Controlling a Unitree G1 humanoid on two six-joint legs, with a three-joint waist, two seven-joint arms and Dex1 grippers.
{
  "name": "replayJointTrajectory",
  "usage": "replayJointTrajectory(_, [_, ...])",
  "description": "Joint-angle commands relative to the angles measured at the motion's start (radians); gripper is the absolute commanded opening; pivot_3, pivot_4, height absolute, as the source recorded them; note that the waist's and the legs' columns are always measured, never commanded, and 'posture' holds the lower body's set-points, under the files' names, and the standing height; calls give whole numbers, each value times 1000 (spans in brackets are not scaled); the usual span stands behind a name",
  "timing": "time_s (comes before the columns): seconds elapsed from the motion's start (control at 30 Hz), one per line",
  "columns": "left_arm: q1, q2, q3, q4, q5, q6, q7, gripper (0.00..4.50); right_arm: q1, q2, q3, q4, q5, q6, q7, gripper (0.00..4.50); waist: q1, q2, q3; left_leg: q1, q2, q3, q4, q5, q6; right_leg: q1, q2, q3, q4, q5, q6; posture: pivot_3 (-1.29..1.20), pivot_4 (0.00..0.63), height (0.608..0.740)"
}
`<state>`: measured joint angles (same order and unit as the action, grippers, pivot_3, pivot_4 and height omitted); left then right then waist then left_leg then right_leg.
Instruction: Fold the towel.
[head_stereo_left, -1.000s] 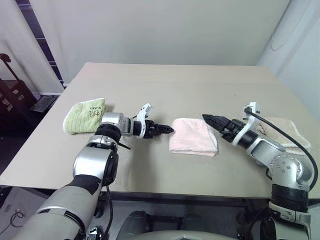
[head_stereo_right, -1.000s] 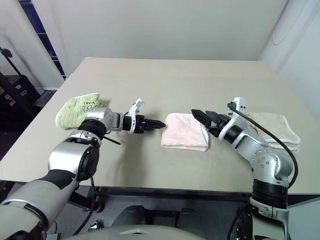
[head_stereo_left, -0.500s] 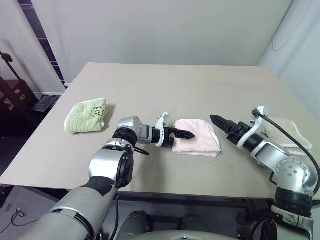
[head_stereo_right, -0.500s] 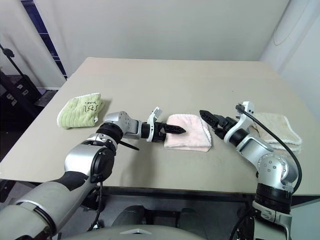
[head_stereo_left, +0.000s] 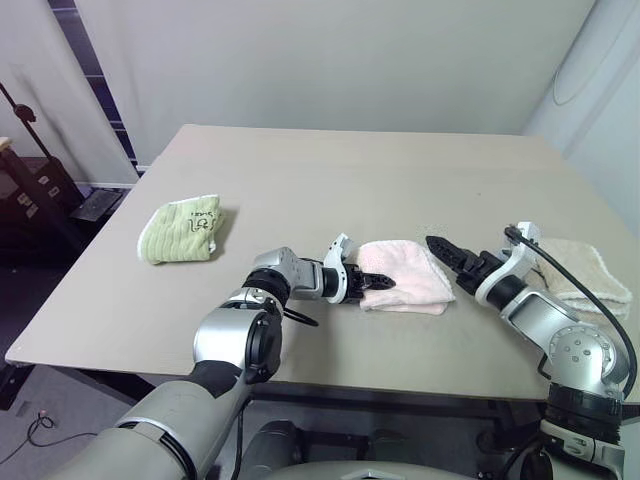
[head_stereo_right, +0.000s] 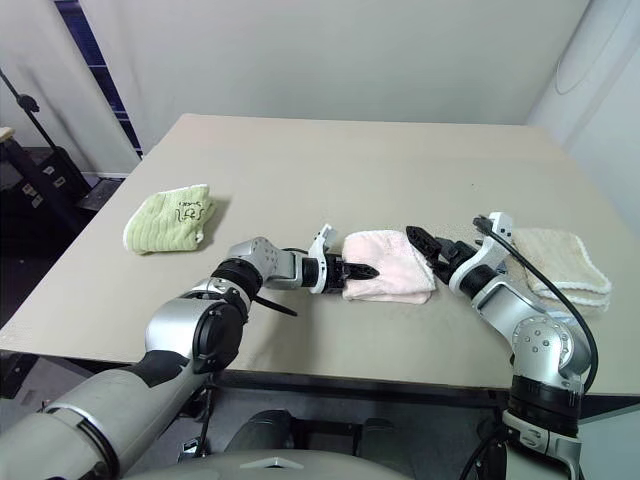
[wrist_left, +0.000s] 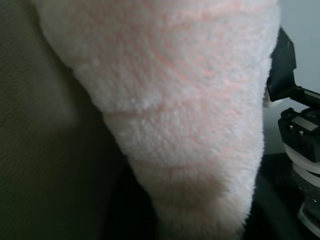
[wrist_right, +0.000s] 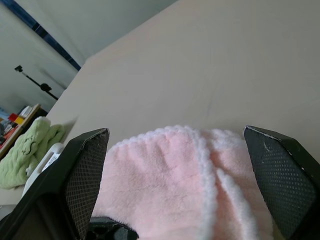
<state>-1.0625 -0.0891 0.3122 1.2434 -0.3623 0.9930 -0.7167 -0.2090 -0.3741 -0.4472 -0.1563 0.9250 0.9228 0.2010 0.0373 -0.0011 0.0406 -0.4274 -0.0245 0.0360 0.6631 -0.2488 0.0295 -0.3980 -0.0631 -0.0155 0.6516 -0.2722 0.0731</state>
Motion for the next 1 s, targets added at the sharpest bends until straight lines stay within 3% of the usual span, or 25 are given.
replayJointTrajectory(0.03, [-12, 5, 21, -11, -29, 19, -15, 61, -12, 1, -13, -42, 12, -26, 0, 4500, 0, 0, 0, 0, 0, 0, 0, 0, 0, 0, 0, 0, 0, 0, 0, 0, 0, 740])
replayJointTrajectory(0.3, [-74, 115, 29, -123, -106, 146, -148, 5, -25, 5, 0, -59, 24, -60, 43, 4500, -20, 1, 0, -1, 0, 0, -1, 0, 0, -1, 0, 0, 0, 0, 0, 0, 0, 740])
replayJointTrajectory(0.47, [-46, 258, 48, -415, -190, 330, -138, 5, -52, 25, 37, -28, 9, -81, 67, 4500, -52, 1, 1, -1, 0, 0, -1, 0, 0, -2, 0, 1, 0, 0, 0, 0, 0, 740])
replayJointTrajectory(0.57, [-2, 321, 103, -595, -220, 368, -47, 5, -69, 37, 71, 0, -10, -89, 82, 4500, -62, 2, 1, -1, 0, 0, -3, 0, -1, -4, 1, 2, 1, 0, 0, 0, 0, 740])
replayJointTrajectory(0.73, [-15, 385, 402, -750, -254, 311, 301, 5, -117, 43, 121, 68, -39, -106, 124, 4500, -51, 2, 1, 0, 0, 0, -5, 0, -1, -6, 1, 2, 4, 0, 1, 0, 0, 740])
replayJointTrajectory(1.0, [128, 348, 673, -1070, -331, 251, 613, 5, -214, 43, 196, 216, -117, -131, 220, 4500, -48, 1, 0, 0, 0, 2, -5, 1, -2, -5, 2, 2, 3, 1, 1, 0, 0, 740])
